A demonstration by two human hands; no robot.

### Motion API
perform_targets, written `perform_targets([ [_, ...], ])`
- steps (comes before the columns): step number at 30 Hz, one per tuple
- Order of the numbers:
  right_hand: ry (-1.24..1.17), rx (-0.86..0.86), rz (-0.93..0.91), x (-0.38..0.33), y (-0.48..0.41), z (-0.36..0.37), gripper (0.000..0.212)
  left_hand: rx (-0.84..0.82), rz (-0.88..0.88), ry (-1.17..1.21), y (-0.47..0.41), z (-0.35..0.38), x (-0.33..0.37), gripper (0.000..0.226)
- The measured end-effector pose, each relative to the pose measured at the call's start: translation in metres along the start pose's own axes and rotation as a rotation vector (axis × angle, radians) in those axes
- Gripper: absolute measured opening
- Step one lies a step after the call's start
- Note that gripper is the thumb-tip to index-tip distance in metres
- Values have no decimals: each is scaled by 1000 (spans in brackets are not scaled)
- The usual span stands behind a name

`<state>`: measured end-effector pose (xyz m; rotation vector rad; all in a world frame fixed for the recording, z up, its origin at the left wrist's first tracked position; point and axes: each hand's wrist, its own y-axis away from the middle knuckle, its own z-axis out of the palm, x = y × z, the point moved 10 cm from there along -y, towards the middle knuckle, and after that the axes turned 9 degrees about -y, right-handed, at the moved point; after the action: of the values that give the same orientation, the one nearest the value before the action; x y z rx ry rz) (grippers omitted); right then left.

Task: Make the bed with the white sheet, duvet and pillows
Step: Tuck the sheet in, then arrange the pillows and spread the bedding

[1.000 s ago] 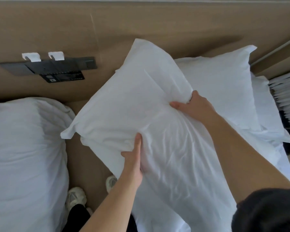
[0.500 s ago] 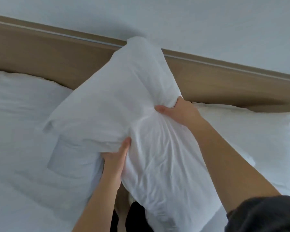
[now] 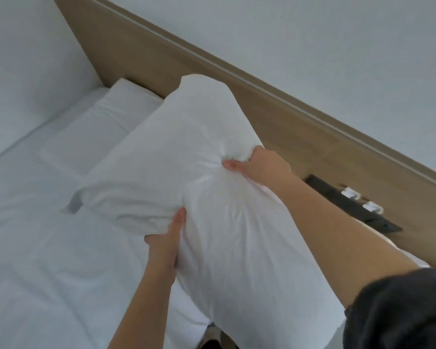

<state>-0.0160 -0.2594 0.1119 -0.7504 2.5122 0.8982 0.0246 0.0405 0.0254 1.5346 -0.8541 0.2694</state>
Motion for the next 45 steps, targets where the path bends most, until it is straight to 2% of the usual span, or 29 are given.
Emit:
perform_targets([
  [2,24,-15,-86,-55,-24,2,72,28,8,64,-18,-18,31,115],
  [6,51,20,-256,-166,-68,-9,71,71,94,159,-53,-52,113,140],
  [10,9,78,-405,-269,-125,-15,87,250,178,186,-97,-89,197,122],
  [12,-49,115,-404,-301,-157,-10,92,362,209,100,-119,-102,231,119],
  [14,49,147,-442,-317,-182,9,88,398,180,-65,-149,-99,241,116],
  [15,164,124,-478,-314,-191,30,86,370,167,-167,-169,-89,235,114],
  [17,380,-34,-512,-280,-210,91,80,246,155,-378,-211,-53,203,107],
  [19,503,-202,-448,-217,-233,150,75,130,122,-555,-245,-14,157,103],
  [21,534,-284,-372,-165,-252,190,74,110,121,-625,-263,12,124,102],
  [27,522,-279,-412,-134,-293,218,78,186,221,-641,-288,24,108,104],
  [29,502,-229,-460,-133,-293,210,74,304,303,-778,-277,28,113,100],
  [31,466,-142,-509,-128,-289,201,69,348,406,-920,-268,46,114,94],
  [33,462,-87,-536,-116,-285,201,66,294,425,-1013,-276,58,105,93],
  [38,522,-111,-529,-86,-273,223,67,191,374,-1096,-298,55,81,96],
  [42,512,-168,-472,-58,-241,218,67,60,359,-1106,-262,58,50,95],
  [45,613,-165,-422,-26,-203,202,67,12,412,-1294,-219,52,29,91],
])
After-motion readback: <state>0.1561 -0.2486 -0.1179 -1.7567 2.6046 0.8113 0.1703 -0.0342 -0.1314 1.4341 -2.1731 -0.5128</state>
